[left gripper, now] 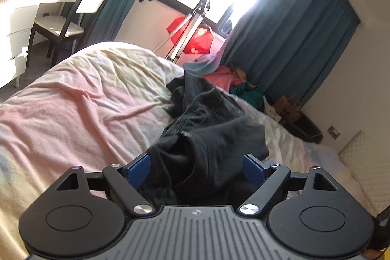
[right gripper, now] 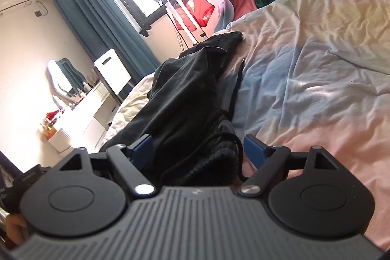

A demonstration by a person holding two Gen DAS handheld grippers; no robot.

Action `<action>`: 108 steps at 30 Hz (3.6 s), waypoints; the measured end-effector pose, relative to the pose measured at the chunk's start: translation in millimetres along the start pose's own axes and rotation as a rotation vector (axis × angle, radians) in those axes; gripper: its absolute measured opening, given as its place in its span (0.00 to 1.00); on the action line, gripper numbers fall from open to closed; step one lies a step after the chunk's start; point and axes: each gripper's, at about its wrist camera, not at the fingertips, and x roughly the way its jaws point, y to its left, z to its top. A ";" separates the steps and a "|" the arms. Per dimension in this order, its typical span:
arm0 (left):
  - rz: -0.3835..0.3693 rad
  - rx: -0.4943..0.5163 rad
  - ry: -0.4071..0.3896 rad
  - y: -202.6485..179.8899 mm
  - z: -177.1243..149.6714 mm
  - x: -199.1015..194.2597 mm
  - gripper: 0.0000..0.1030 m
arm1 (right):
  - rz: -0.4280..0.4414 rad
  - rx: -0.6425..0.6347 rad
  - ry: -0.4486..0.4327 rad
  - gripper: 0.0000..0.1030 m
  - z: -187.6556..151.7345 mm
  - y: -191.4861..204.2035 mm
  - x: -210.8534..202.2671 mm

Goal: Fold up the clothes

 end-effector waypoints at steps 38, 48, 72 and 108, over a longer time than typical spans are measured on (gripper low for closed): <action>0.285 0.521 0.244 -94.1 58.3 230.3 0.02 | 0.042 0.165 0.115 0.29 -7.9 -31.7 81.1; 0.482 0.334 0.229 17.7 56.1 189.4 0.17 | 0.038 0.123 0.125 0.29 -10.8 -23.4 77.8; 0.184 -0.141 0.441 46.7 -35.4 90.2 0.86 | 0.194 0.130 0.025 0.29 -1.3 -5.1 45.4; 0.073 -0.576 0.286 133.3 -15.9 21.7 0.72 | -0.150 -0.135 0.255 0.16 -55.8 24.4 66.9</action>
